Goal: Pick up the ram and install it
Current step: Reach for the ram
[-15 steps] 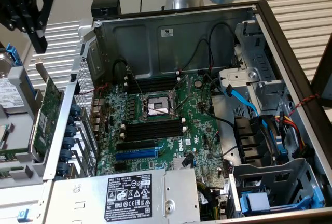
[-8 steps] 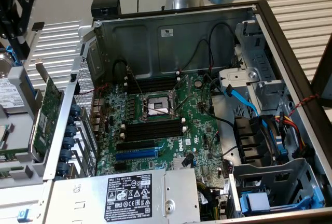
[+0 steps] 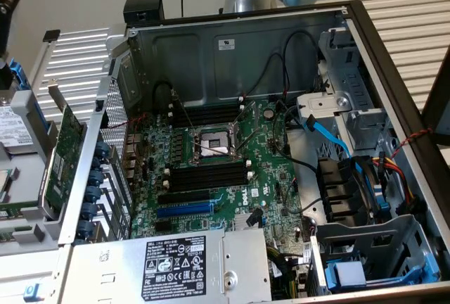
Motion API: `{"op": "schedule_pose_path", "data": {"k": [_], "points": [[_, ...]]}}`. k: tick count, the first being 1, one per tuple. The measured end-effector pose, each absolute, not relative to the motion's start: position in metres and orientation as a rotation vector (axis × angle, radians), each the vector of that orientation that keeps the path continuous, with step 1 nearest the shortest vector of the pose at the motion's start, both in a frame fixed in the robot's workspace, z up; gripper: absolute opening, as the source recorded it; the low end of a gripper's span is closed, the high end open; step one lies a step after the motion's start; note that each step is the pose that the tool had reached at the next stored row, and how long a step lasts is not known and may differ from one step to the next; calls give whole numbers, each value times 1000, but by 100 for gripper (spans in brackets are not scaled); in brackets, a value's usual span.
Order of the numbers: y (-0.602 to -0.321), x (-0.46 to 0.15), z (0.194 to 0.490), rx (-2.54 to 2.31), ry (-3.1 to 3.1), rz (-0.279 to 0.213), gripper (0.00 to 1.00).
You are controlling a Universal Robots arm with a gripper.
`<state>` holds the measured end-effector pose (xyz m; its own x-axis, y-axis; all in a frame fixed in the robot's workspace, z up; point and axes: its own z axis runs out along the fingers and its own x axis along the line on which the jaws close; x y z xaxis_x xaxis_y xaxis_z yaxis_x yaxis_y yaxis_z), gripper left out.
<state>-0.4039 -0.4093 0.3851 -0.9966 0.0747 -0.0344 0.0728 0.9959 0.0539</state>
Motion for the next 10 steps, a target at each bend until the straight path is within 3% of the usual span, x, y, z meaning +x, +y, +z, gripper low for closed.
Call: {"op": "schedule_pose_path", "data": {"k": [10], "points": [[-419,-431,383,115,3102,84,10]]}}
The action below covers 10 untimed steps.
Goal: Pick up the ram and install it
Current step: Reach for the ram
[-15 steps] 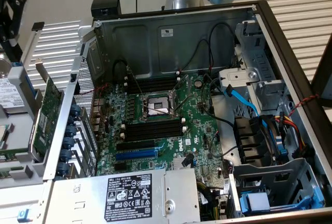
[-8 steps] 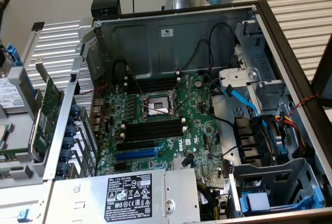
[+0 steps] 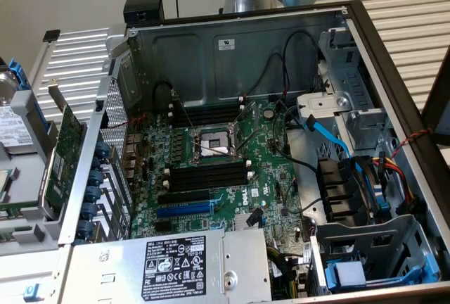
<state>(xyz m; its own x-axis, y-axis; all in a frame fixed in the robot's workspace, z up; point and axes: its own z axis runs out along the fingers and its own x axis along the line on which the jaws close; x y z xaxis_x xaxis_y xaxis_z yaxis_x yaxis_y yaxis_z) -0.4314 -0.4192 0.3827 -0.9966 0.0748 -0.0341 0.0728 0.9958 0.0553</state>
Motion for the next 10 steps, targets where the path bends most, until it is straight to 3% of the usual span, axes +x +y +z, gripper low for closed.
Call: {"op": "schedule_pose_path", "data": {"k": [10], "points": [[-422,-455,381,115,3102,85,10]]}}
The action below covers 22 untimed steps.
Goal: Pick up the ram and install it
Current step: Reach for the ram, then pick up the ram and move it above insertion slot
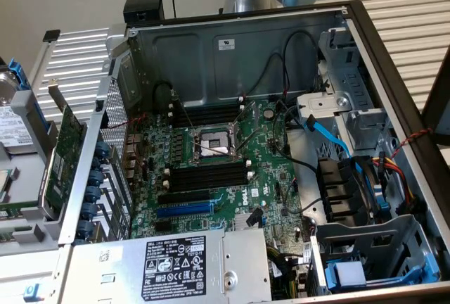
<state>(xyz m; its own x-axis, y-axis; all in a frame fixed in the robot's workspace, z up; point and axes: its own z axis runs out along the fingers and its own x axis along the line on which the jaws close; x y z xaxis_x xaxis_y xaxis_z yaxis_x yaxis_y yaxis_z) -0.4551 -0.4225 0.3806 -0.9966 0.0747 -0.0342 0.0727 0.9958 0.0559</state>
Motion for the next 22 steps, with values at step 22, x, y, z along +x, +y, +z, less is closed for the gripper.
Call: {"op": "schedule_pose_path", "data": {"k": [22], "points": [[-423,-464,380,-23,3107,89,10]]}}
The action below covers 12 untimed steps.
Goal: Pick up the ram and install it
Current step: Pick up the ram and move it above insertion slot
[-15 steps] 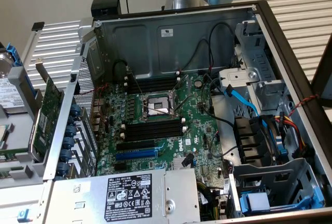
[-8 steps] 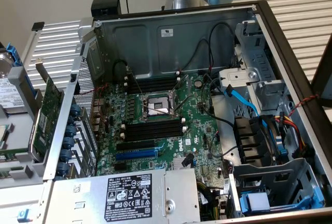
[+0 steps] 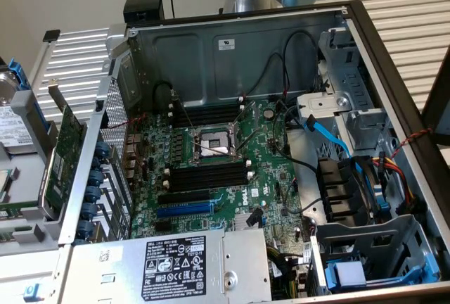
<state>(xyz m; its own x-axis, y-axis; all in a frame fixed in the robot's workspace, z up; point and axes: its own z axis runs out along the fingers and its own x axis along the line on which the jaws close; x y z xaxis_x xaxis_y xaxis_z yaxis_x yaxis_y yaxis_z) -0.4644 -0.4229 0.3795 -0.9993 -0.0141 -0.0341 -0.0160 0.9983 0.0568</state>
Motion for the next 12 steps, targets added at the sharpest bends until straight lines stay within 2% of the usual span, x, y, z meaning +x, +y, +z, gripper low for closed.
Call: {"op": "schedule_pose_path", "data": {"k": [12], "points": [[-423,-465,378,-361,3092,94,10]]}}
